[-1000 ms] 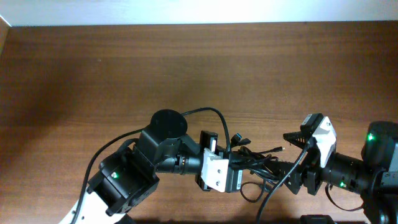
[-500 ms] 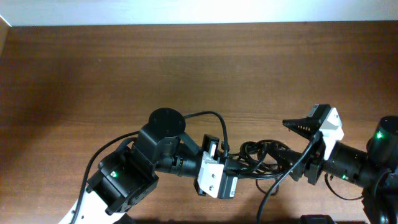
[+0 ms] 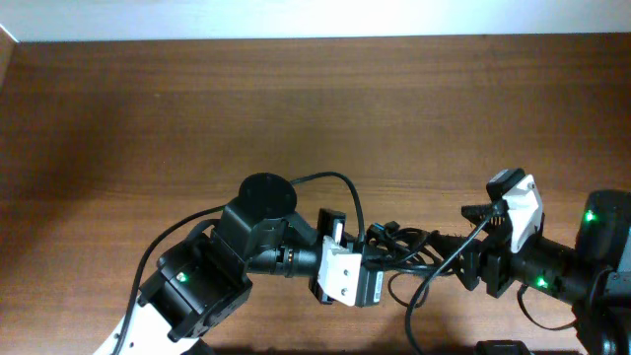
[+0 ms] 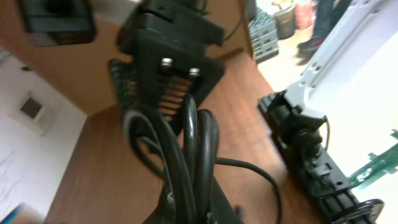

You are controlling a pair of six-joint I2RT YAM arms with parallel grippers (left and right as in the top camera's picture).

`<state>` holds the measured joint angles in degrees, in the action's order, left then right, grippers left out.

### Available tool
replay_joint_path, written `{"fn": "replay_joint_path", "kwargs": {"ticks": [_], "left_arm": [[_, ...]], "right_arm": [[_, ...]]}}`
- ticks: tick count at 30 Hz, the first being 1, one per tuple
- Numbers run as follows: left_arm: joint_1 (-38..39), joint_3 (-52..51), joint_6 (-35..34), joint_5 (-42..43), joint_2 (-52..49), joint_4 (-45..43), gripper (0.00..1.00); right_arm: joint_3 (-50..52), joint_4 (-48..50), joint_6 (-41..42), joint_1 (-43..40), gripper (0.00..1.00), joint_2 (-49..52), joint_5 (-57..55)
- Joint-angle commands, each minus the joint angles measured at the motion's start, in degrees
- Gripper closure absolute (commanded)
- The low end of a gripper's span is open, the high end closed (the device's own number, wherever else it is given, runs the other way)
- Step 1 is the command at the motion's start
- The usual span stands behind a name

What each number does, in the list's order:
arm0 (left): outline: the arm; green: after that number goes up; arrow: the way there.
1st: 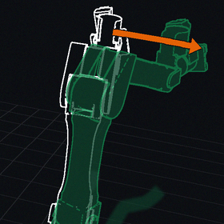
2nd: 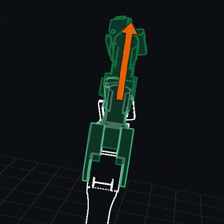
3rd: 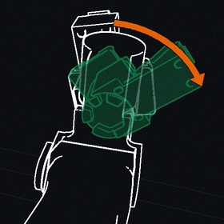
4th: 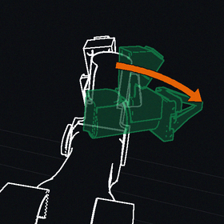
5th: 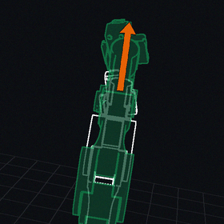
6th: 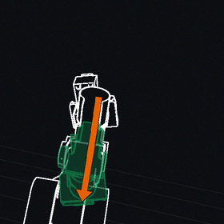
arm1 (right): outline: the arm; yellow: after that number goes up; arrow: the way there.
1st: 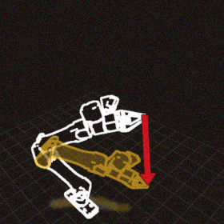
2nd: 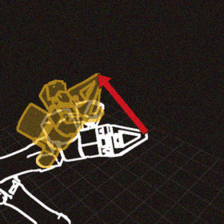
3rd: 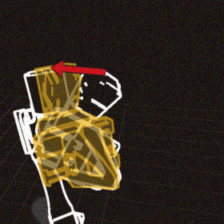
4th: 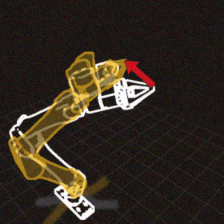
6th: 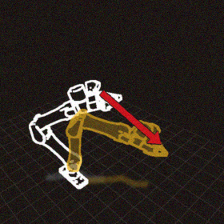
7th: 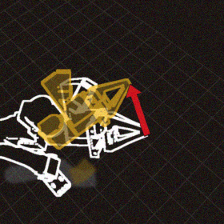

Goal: Untangle cables

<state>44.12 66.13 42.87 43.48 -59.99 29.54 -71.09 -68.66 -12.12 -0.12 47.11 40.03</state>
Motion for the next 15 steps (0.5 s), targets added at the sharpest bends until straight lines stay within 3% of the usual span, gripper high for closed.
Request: {"fn": "replay_joint_path", "kwargs": {"ticks": [1, 9, 15], "left_arm": [[0.3, 0.7, 0.3, -5.7, 0.7, -0.3, 1.00], [0.3, 0.7, 0.3, -7.3, 0.7, 2.1, 1.00], [0.3, 0.7, 0.5, -0.6, 0.7, 2.5, 1.00]], "right_arm": [[-0.9, -2.0, -1.6, -0.3, 0.28, 0.2, -4.3], [-0.9, -0.9, -6.1, -0.3, 0.28, -1.8, -4.0], [-1.0, 2.1, -12.6, -0.3, 0.28, -3.3, -1.0]]}}
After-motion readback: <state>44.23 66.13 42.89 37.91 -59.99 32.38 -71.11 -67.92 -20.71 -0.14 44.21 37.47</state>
